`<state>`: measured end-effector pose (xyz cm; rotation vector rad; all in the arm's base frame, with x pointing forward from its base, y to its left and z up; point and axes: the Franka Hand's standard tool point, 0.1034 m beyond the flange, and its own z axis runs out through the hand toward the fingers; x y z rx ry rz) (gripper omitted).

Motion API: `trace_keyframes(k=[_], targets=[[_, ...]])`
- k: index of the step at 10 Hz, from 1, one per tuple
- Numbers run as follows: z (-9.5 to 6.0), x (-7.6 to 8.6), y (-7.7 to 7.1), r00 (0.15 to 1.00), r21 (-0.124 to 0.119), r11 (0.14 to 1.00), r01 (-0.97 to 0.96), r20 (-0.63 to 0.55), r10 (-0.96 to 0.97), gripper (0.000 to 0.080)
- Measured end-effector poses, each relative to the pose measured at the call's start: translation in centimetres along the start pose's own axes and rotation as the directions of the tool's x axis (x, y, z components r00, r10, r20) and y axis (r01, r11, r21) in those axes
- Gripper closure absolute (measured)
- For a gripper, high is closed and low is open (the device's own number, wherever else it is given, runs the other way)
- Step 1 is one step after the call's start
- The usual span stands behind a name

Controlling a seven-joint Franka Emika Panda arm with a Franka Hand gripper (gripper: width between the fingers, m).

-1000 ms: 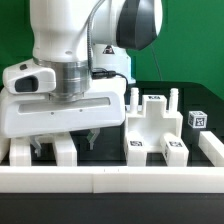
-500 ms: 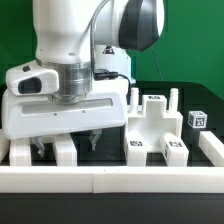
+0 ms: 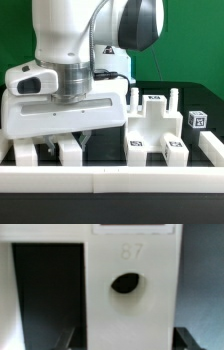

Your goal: Assemble chair

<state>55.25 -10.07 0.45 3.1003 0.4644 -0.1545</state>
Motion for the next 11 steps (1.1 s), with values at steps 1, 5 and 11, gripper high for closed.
trace_keyframes(k=[1,5,11], targets=[[0.0,0.0,0.0,1.000,0.001,1.000,-0.001,0.001,0.001,0.0513],[-0.9,0.2,0.1,0.996,0.010,0.996,-0.086,0.003,0.086,0.0512],[-5.1,0.9,-1.0,0.990,0.046,0.989,-0.143,-0.004,0.143,0.0511]])
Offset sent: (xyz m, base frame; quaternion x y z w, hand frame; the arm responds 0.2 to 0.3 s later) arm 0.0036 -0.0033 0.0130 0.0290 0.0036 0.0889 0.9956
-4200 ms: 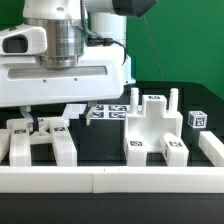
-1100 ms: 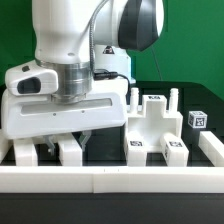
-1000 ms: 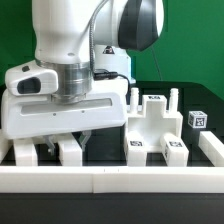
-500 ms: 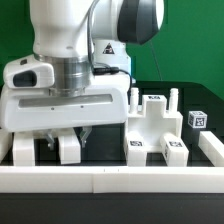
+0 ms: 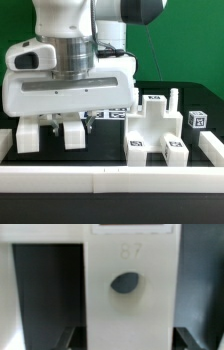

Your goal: Assemble chair

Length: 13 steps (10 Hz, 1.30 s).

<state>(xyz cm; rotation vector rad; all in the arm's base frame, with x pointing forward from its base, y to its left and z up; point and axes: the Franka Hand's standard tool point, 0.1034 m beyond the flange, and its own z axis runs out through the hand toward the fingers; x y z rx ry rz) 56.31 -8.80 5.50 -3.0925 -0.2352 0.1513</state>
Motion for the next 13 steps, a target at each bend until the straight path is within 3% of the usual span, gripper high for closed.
trace_keyframes(k=[2,8,10,13], targets=[[-2.3,0.5,-0.7,1.000,0.013,1.000,-0.007,-0.015,0.007,0.0511],[-1.9,0.4,-0.7,1.000,0.013,1.000,-0.008,-0.009,0.008,0.0511],[-3.3,0.4,-2.2,0.997,0.033,0.996,-0.083,0.009,0.082,0.0511],[-5.0,1.3,-5.4,0.990,0.036,0.990,-0.139,-0.013,0.139,0.0511]])
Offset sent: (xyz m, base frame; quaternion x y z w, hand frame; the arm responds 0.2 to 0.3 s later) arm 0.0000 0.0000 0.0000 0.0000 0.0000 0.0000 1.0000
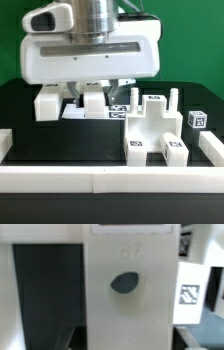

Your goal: Assemble chair

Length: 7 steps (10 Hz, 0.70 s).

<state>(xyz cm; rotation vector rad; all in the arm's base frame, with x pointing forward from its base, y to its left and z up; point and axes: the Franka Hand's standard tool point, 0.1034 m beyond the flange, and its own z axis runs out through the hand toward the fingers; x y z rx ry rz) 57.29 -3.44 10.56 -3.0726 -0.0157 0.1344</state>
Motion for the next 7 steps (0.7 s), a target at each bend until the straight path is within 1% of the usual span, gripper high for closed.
trace_keyframes(k=[1,2,3,4,5,7], targets=[[-0.8,0.1,-1.0,1.000,0.004,1.000,0.008,-0.005,-0.008,0.0511],[-1.4,0.3,-0.9,1.000,0.006,1.000,0.016,-0.013,-0.016,0.0511],[-1.7,0.4,-0.5,1.000,0.006,1.000,0.018,-0.013,-0.018,0.0511],[-2.0,0.4,-0.5,1.000,0.010,1.000,0.010,-0.010,-0.010,0.0511],[-2.4,0.7,-1.2,1.000,0.012,1.000,-0.013,-0.012,0.013,0.0511],[-2.3,0.8,-3.5,0.998,0.011,0.998,-0.055,-0.013,0.055,0.0511]])
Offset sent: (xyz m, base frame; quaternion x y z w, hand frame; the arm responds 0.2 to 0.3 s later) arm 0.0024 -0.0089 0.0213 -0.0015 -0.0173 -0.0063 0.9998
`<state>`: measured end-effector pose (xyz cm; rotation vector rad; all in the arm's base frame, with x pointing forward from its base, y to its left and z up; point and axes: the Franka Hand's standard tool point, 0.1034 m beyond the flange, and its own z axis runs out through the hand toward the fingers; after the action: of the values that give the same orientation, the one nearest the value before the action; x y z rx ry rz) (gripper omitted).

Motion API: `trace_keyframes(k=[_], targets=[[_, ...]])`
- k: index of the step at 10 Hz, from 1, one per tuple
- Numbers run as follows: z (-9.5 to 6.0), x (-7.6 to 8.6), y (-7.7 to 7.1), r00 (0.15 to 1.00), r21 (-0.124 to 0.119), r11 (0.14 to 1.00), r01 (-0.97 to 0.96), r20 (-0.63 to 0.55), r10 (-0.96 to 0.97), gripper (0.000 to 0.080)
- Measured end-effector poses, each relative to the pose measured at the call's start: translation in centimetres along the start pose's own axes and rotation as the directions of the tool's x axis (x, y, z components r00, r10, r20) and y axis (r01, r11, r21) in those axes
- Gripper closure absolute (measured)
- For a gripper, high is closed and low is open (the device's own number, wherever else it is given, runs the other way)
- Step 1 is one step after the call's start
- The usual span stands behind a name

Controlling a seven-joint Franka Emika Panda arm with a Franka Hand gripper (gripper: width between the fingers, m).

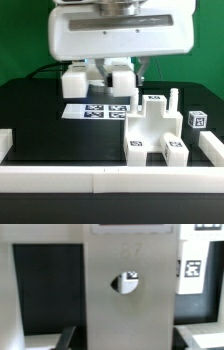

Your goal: Assemble chair

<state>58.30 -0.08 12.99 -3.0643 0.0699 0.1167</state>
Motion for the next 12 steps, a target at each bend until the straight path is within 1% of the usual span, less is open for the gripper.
trace_keyframes(k=[1,2,3,7,8,11,12], targets=[[0.5,-0.1,-1.9,0.999,-0.005,0.999,-0.040,-0.003,0.040,0.0511],[1.2,-0.3,-4.1,0.998,-0.020,0.998,-0.062,-0.002,0.062,0.0511],[1.7,-0.2,-5.2,0.998,-0.044,0.997,-0.056,0.005,0.057,0.0511],[1.8,-0.1,-5.0,0.999,-0.044,0.998,-0.047,0.005,0.048,0.0511],[1.3,-0.1,-4.9,1.000,-0.041,0.999,-0.026,0.000,0.026,0.0511],[0.3,-0.4,-5.7,0.999,-0.033,0.999,-0.030,-0.012,0.029,0.0511],[0.0,-0.7,-6.2,0.999,-0.030,0.999,-0.039,-0.015,0.039,0.0511]])
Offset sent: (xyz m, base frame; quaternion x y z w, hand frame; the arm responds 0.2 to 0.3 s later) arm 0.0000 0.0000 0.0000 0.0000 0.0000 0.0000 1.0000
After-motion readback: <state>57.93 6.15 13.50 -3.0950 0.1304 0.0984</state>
